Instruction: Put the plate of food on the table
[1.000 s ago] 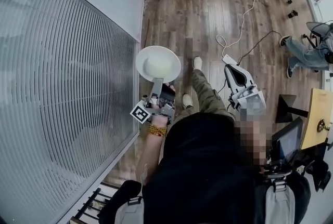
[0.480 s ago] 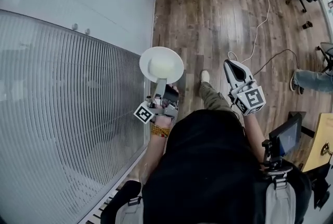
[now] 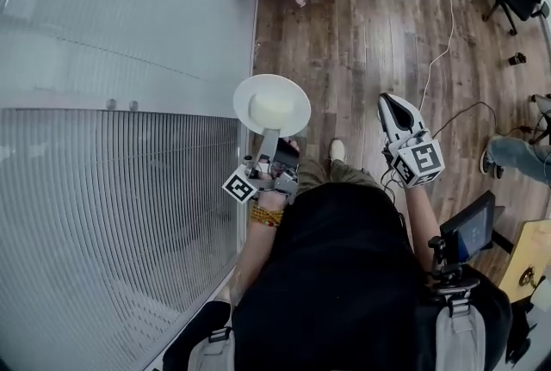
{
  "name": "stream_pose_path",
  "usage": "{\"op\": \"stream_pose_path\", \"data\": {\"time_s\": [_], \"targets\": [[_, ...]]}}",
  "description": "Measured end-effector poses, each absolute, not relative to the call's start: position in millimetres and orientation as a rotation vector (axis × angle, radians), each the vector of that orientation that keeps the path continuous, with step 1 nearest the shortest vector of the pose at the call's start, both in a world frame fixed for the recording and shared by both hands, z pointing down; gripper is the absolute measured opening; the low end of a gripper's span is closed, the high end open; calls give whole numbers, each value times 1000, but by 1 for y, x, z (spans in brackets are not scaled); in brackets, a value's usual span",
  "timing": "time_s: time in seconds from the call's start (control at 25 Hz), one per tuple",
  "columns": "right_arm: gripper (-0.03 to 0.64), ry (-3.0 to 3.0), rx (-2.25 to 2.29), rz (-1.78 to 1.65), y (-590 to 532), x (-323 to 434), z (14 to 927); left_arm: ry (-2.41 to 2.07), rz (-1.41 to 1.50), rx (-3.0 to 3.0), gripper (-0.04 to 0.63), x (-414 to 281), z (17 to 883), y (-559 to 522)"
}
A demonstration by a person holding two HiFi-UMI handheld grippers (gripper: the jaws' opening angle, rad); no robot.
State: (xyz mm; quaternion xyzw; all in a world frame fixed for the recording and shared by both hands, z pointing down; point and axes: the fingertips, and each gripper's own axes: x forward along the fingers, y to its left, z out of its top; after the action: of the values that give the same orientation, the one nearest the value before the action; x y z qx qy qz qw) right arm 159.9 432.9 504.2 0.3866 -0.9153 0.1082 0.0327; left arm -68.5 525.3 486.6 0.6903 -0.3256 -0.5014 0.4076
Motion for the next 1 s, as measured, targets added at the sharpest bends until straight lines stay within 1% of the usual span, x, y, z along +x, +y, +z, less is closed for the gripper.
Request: {"op": "stream_pose_path", "data": {"time_s": [0.4, 0.68, 0.8, 1.0], "targets": [[12, -2786, 1151, 358, 359, 143, 532, -843, -1190, 1735, 15, -79, 511, 422], [12, -2748, 1189, 357, 261, 124, 527, -792, -1220, 1692, 15, -101, 521, 305], [11, -2725, 1145, 258, 214, 102, 514, -781, -1195, 1702, 15, -110, 516, 252], [11, -2733, 1037, 122, 130, 45, 483, -736, -1142, 1729, 15, -132, 501, 161]]}}
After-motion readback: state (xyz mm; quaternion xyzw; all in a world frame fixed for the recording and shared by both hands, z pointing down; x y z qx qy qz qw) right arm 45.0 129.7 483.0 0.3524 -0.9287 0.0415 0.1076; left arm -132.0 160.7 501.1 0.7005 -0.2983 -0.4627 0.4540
